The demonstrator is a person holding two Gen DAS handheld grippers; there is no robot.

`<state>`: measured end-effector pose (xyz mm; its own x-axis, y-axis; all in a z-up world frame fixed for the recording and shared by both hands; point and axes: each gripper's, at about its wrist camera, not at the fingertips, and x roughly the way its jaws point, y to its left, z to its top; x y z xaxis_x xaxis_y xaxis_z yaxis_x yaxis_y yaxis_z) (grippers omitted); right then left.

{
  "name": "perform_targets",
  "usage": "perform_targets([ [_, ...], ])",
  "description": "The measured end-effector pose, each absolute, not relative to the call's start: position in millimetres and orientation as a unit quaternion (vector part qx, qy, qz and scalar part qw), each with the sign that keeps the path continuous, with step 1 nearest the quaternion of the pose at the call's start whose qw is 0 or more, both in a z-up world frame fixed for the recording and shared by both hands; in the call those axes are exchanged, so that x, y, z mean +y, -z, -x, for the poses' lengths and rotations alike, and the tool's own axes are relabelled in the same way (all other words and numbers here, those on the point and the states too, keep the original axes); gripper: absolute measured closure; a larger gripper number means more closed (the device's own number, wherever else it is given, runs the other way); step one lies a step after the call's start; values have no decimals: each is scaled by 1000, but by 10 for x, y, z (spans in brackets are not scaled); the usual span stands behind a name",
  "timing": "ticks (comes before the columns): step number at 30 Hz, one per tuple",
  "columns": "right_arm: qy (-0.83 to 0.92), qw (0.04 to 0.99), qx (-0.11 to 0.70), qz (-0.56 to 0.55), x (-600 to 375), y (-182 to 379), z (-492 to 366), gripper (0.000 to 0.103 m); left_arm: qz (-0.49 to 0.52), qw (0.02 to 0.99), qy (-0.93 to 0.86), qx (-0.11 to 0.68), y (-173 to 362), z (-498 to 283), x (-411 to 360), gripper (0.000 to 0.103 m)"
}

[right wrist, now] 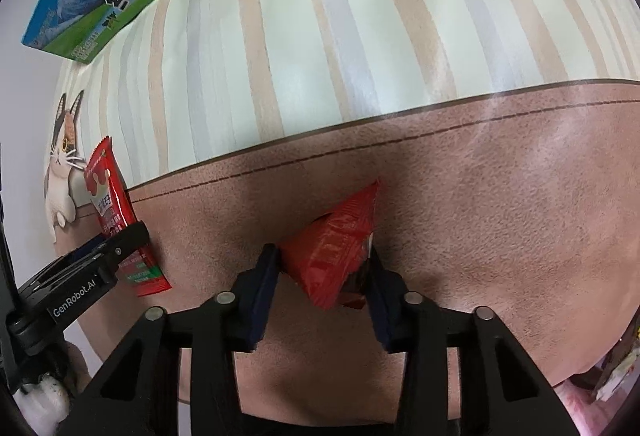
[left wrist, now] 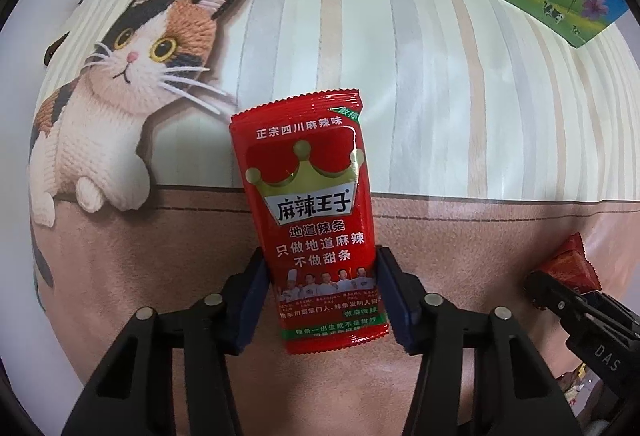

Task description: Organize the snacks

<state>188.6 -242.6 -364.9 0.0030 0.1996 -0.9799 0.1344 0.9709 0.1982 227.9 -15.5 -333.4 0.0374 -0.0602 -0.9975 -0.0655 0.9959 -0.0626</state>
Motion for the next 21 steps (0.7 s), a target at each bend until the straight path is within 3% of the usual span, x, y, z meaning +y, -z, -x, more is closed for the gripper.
perform_targets([
  [8,-38,706,696,-122,-2470,3495,-1863,61,38,731,1,682,3057,-2246,-182,56],
  [21,-88,753,643,-107,-2465,2813,-1978,61,17,785,31,619,2133,-2268,-310,56],
])
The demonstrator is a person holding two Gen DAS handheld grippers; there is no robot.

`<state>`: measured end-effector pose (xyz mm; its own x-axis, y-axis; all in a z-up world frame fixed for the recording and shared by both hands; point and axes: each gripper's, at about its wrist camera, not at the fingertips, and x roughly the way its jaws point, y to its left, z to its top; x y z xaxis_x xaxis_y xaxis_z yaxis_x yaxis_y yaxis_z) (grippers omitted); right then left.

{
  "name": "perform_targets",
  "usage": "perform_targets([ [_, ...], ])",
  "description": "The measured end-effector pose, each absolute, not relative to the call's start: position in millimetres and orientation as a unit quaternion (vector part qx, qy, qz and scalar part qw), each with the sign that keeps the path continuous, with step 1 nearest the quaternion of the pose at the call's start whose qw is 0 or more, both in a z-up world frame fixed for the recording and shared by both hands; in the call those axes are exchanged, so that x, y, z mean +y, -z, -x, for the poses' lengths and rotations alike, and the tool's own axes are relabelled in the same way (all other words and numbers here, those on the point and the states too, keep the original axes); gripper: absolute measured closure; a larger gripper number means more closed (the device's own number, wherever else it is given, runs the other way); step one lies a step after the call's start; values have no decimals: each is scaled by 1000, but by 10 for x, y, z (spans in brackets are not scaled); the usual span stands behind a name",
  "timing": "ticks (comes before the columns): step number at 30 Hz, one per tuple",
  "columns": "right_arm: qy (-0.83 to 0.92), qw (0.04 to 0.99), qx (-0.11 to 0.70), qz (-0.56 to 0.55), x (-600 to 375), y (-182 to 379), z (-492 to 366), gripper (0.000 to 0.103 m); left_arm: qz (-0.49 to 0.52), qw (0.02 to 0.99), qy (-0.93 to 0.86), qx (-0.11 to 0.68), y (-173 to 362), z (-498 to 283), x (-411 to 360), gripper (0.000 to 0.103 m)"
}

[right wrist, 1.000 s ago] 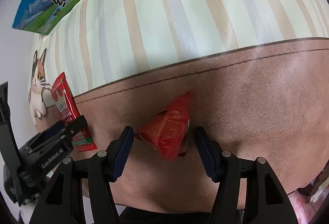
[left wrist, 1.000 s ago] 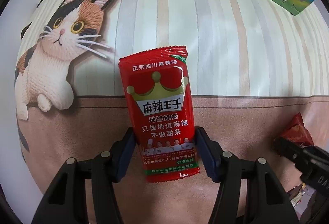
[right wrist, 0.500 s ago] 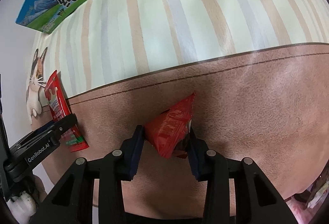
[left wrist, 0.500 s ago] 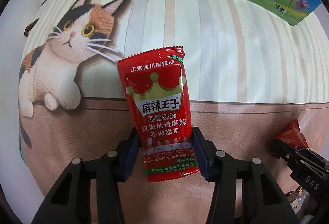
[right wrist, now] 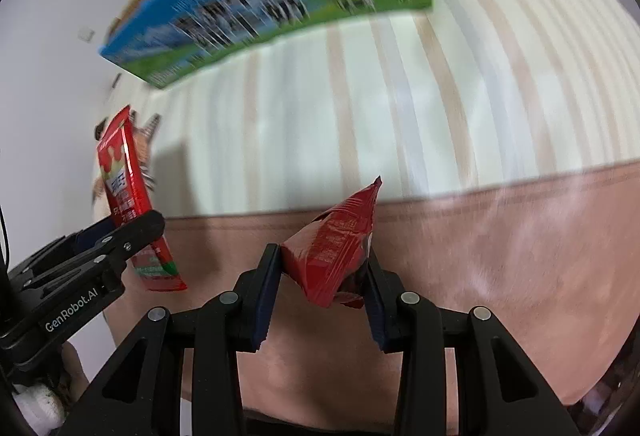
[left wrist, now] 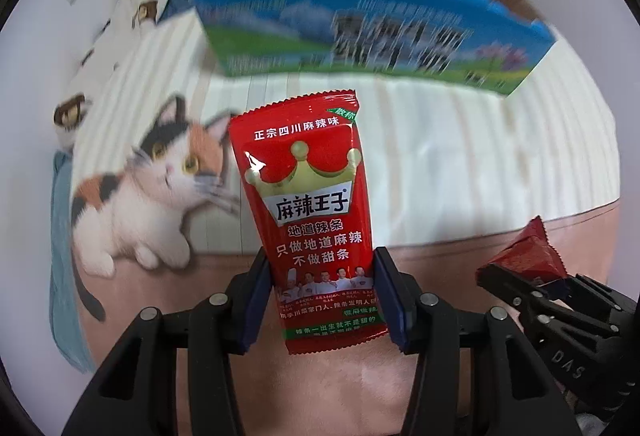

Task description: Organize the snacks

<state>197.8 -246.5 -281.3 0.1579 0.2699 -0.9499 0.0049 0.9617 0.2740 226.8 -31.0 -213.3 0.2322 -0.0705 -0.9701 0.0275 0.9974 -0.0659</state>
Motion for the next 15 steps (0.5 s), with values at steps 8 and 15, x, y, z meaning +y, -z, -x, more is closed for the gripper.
perform_targets([
  [8,-99,797,590,-90,-2515,2244,-2162,61,4,819,53,571,1625,-2425,-430,56],
  [15,-77,843,530,-39,-2517,1815,-2443,61,15,837,63,543,1286,-2773,-562,56],
])
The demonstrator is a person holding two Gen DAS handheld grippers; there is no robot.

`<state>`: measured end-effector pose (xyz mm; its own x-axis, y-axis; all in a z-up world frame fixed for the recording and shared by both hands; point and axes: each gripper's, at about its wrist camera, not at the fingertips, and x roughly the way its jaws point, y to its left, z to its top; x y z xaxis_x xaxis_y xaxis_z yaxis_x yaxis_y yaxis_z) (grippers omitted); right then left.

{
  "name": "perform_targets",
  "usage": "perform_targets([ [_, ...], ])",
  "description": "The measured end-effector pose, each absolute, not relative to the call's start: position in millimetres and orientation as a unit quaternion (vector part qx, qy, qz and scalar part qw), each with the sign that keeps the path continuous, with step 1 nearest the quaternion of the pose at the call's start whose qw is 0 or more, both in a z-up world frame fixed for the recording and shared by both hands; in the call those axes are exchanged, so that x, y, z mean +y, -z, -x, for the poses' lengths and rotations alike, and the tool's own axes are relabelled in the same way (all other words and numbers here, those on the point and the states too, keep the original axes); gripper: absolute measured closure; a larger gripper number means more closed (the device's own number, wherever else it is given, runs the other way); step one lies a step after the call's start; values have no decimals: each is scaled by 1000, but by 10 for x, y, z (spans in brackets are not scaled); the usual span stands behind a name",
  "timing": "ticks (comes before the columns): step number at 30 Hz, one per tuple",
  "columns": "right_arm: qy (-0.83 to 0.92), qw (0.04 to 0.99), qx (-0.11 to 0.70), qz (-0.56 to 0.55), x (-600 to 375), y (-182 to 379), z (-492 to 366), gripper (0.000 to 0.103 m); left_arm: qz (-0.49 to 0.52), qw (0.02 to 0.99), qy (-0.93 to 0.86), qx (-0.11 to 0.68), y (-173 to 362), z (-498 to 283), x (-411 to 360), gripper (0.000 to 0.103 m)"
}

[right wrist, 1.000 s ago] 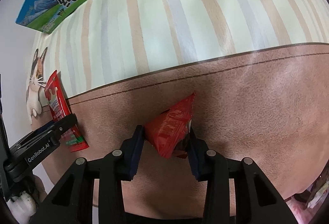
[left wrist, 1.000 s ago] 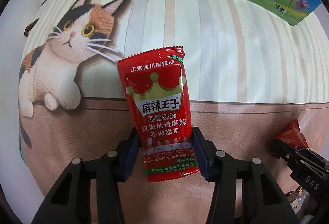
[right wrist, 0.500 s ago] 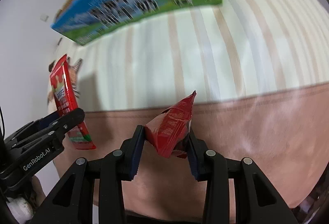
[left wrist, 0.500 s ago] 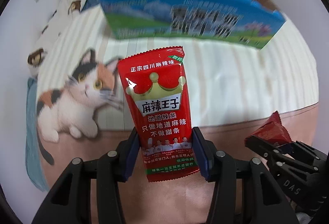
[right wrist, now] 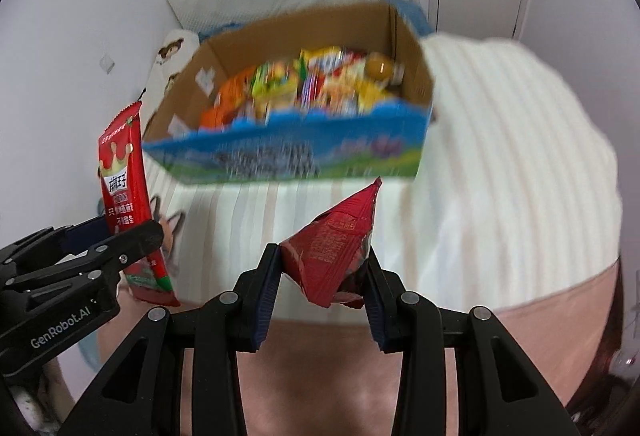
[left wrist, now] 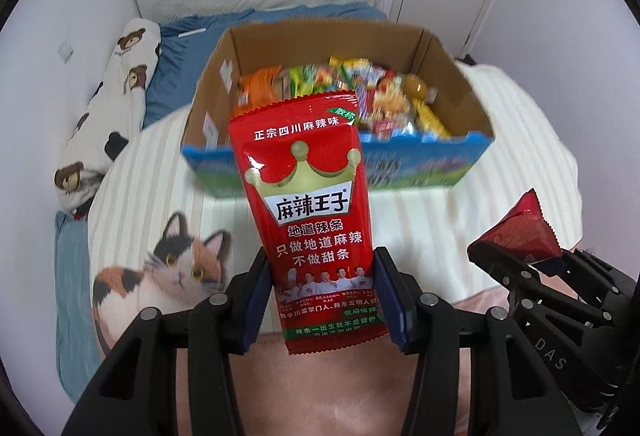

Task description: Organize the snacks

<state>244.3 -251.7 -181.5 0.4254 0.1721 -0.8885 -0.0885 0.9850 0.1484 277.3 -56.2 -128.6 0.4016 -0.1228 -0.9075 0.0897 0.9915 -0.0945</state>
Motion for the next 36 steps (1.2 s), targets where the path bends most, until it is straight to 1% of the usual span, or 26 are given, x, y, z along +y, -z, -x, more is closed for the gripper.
perform_targets([
  [8,-82,868,489,-29,-2484,1395,-2769,61,31,851,80,518,973,-3145,-583,56],
  [13,-95,871,481,-37,-2475,1218,-3082,61,36,855,84,510,838,-3579,-535,56],
  [17,-105,864,489,-53,-2508,1174,-3458,61,38,847,90,522,852,-4067,-517,56],
  [22,-110,843,523,-68,-2560,1334,-4051,61,36,816,106,568,1074,-4703,-572,56],
  [25,-109,820,556,-80,-2586,1547,-4376,61,40,783,116,610,1348,-5048,-662,56],
  [30,-108,789,601,-71,-2580,1879,-4739,61,35,730,135,669,1780,-5439,-851,55],
  [34,-111,763,633,-65,-2566,2121,-4981,60,57,686,125,714,2114,-5652,-903,55],
  [35,-113,747,652,-64,-2561,2196,-5052,58,64,675,125,725,2189,-5687,-915,55],
  [36,-111,735,666,-60,-2551,2270,-5098,47,72,665,123,733,2254,-5710,-912,55],
])
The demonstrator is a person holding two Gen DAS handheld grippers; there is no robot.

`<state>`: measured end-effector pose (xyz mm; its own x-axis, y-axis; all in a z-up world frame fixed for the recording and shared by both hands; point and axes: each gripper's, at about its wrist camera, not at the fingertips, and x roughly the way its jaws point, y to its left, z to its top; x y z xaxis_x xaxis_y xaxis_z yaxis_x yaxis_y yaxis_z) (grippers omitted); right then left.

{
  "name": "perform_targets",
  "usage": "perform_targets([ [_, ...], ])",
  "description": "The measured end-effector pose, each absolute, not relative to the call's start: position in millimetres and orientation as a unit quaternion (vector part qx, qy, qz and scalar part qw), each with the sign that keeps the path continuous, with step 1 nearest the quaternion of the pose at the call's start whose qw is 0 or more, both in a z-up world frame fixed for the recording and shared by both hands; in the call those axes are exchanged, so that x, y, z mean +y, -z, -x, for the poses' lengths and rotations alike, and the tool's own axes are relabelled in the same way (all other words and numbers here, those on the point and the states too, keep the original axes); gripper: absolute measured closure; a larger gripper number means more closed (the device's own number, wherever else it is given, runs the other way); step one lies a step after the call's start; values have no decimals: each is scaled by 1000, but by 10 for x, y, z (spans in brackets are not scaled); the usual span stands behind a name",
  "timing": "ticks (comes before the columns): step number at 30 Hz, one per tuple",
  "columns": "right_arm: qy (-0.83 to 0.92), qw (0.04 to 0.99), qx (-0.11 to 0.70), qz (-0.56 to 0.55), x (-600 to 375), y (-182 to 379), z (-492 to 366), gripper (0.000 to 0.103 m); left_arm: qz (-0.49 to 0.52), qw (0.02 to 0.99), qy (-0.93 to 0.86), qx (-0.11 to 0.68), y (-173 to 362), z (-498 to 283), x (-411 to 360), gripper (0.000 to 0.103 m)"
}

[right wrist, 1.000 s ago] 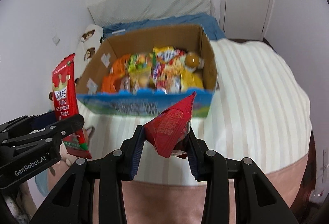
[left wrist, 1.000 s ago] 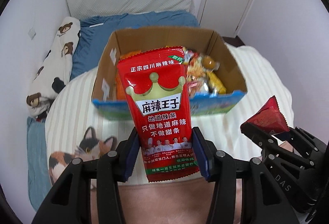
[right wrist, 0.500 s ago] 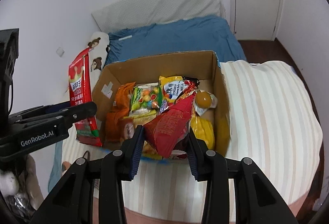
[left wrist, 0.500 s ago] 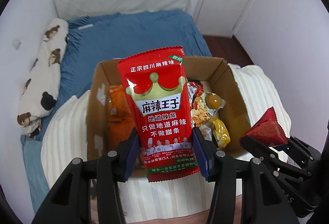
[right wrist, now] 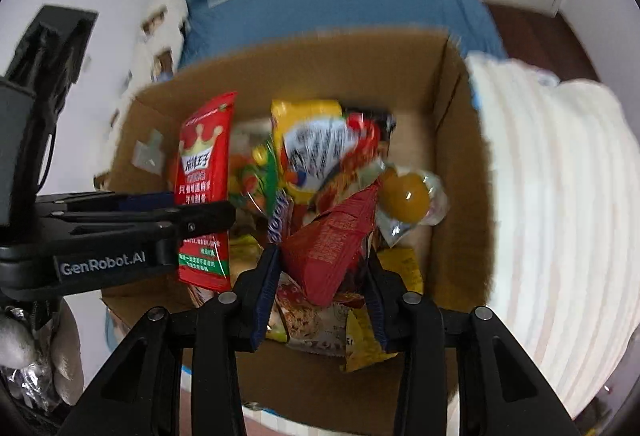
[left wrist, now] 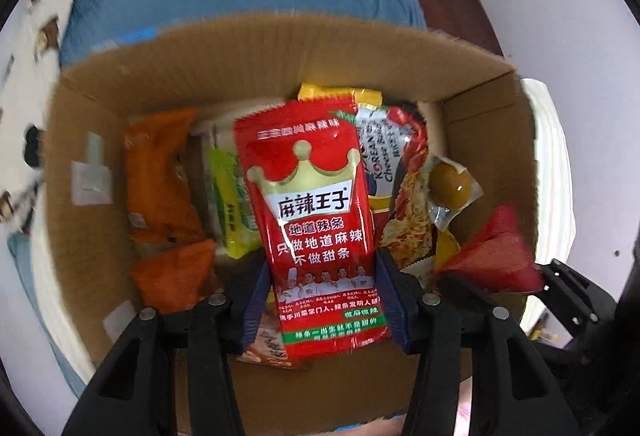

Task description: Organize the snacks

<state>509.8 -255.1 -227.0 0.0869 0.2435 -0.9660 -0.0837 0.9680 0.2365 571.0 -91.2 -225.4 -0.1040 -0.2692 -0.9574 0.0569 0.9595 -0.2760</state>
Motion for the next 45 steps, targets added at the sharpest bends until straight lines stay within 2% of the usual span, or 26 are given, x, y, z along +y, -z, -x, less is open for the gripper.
perform_targets([
  [1,-104,726,677,-50,-2550,2334,-5135,39,76,662,115,736,2291,-5728,-902,55],
  [2,-100,721,685,-30,-2530,2381,-5165,24,76,663,112,737,2313,-5739,-899,51],
  [3,-100,720,687,-16,-2510,2398,-5177,18,77,665,109,735,2323,-5755,-882,44],
  [6,-94,717,690,-2,-2509,2409,-5184,17,79,671,106,730,2303,-5773,-832,22],
  [8,-91,716,692,-11,-2532,2396,-5186,12,79,674,105,727,2269,-5757,-824,20],
  [12,-75,719,690,-17,-2599,2353,-5159,10,72,683,100,720,2183,-5690,-813,15],
  [15,-64,720,690,-25,-2654,2318,-5146,8,66,692,94,713,2102,-5605,-770,14],
  [29,-42,757,652,-21,-2729,1975,-4855,8,66,734,72,672,1752,-5113,-505,14],
  [45,-42,858,512,-4,-2704,935,-3570,8,25,865,40,499,582,-3763,-492,14],
])
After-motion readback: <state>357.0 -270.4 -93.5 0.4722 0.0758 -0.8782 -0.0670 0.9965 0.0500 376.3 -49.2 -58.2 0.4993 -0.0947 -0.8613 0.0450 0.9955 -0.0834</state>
